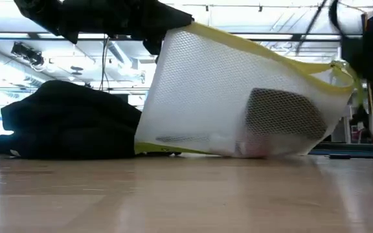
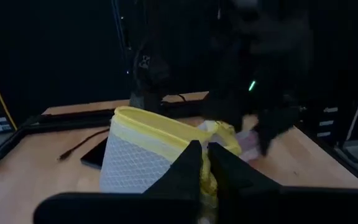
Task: Unpack backpack
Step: Close the zip lock bag
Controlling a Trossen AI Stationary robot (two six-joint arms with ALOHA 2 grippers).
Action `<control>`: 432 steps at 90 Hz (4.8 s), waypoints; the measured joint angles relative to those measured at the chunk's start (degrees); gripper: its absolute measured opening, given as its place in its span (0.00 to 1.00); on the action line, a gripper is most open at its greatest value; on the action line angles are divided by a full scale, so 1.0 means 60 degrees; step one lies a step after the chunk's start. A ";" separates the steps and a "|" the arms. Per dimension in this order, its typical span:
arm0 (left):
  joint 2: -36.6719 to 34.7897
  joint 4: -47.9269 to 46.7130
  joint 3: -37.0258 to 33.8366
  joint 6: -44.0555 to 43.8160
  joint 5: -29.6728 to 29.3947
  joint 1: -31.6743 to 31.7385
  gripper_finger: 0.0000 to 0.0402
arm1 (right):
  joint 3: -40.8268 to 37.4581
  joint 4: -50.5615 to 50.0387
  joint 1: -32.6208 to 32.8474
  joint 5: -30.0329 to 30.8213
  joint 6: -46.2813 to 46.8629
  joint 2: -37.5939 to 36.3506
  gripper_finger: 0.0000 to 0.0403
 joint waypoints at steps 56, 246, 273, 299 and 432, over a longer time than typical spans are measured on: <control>0.0004 -0.0090 0.0000 -0.0345 0.0000 -0.0085 0.00 | 0.2455 0.1558 -0.1316 0.3788 -0.6852 -0.0695 0.67; 0.0015 0.0512 -0.0007 -0.0597 0.0018 -0.0401 0.00 | 0.2455 0.1377 -0.3032 0.1916 -1.0663 -0.1486 0.66; 0.0015 0.0419 0.0000 -0.0691 0.0000 -0.0426 0.00 | 0.2469 -0.0326 -0.0305 0.6783 -1.1507 -0.0673 0.61; 0.0011 0.0421 0.0000 -0.0623 -0.0004 -0.0466 0.00 | 0.2455 -0.4409 0.0462 0.7413 -0.7430 -0.0338 0.57; 0.0007 0.0359 0.0000 -0.0561 -0.0004 -0.0521 0.00 | 0.0885 -0.0541 0.0607 1.0026 -1.3690 0.1775 0.31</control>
